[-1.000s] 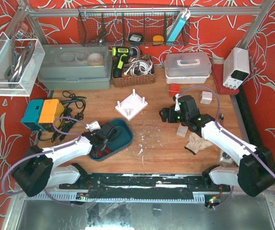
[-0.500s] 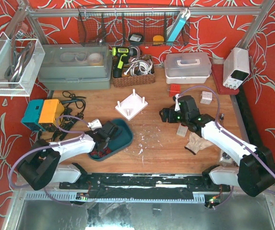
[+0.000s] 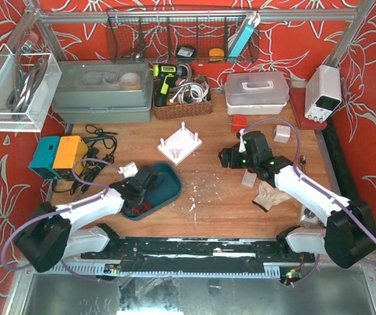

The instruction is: Install the large spring

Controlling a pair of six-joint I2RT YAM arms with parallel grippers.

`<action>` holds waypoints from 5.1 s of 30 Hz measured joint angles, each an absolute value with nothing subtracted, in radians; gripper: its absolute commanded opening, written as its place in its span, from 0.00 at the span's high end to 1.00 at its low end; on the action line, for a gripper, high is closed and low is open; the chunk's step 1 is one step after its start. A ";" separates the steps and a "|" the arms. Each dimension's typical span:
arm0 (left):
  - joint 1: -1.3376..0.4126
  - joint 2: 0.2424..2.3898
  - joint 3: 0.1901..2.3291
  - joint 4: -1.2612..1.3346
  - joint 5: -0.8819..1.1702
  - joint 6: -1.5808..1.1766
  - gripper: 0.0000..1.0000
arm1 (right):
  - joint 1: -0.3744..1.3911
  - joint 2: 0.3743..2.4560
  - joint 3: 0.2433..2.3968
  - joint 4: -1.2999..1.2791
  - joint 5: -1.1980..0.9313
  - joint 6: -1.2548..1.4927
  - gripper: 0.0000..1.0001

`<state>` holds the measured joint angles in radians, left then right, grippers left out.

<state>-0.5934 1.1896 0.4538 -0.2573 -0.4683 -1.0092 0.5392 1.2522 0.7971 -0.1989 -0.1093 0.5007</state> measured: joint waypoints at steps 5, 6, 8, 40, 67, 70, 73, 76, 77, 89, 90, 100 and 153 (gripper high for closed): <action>-0.594 1.012 0.437 -0.263 -0.399 -0.953 0.94 | 0.543 1.252 0.797 -0.199 -0.113 0.502 0.10; -0.594 0.964 0.435 -0.262 -0.385 -0.941 0.95 | 0.544 1.251 0.797 -0.199 -0.115 0.503 0.11; -0.594 0.868 0.432 -0.258 -0.356 -0.925 0.94 | 0.549 1.246 0.797 -0.201 -0.124 0.508 0.13; -0.693 0.822 0.173 0.694 -0.006 -0.569 0.96 | 0.994 1.382 0.987 -0.043 -0.072 1.248 0.29; -0.707 0.832 0.147 0.760 0.023 -0.390 0.30 | 1.061 1.451 0.967 0.100 -0.067 1.376 1.00; -0.708 0.814 0.147 0.746 0.027 -0.393 0.09 | 1.065 1.445 0.966 0.105 -0.047 1.349 1.00; -0.708 0.782 0.142 0.728 0.030 -0.391 0.00 | 1.065 1.429 0.963 0.097 -0.015 1.311 1.00; -0.709 0.741 0.142 0.702 0.023 -0.388 0.00 | 1.059 1.406 0.963 0.072 0.029 1.259 1.00; -0.709 0.726 0.142 0.692 0.015 -0.387 0.00 | 1.053 1.397 0.963 0.056 0.042 1.236 1.00; -0.709 0.665 0.146 0.532 -0.149 -0.300 0.00 | 0.894 1.477 1.269 -0.358 0.186 0.702 1.00; -0.709 0.665 0.148 0.523 -0.154 -0.287 0.00 | 0.878 1.501 1.303 -0.386 0.195 0.651 1.00; -0.709 0.709 0.149 0.504 -0.111 -0.187 0.00 | 0.756 1.797 1.584 -0.659 0.212 0.316 1.00; -0.709 0.640 0.128 0.493 -0.121 -0.157 0.00 | 0.656 2.408 2.352 -1.073 0.031 0.054 1.00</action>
<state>-0.7086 0.6395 0.1284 0.4931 -0.1211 -0.1566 0.6556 2.4077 2.3524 -1.0733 0.0307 0.0544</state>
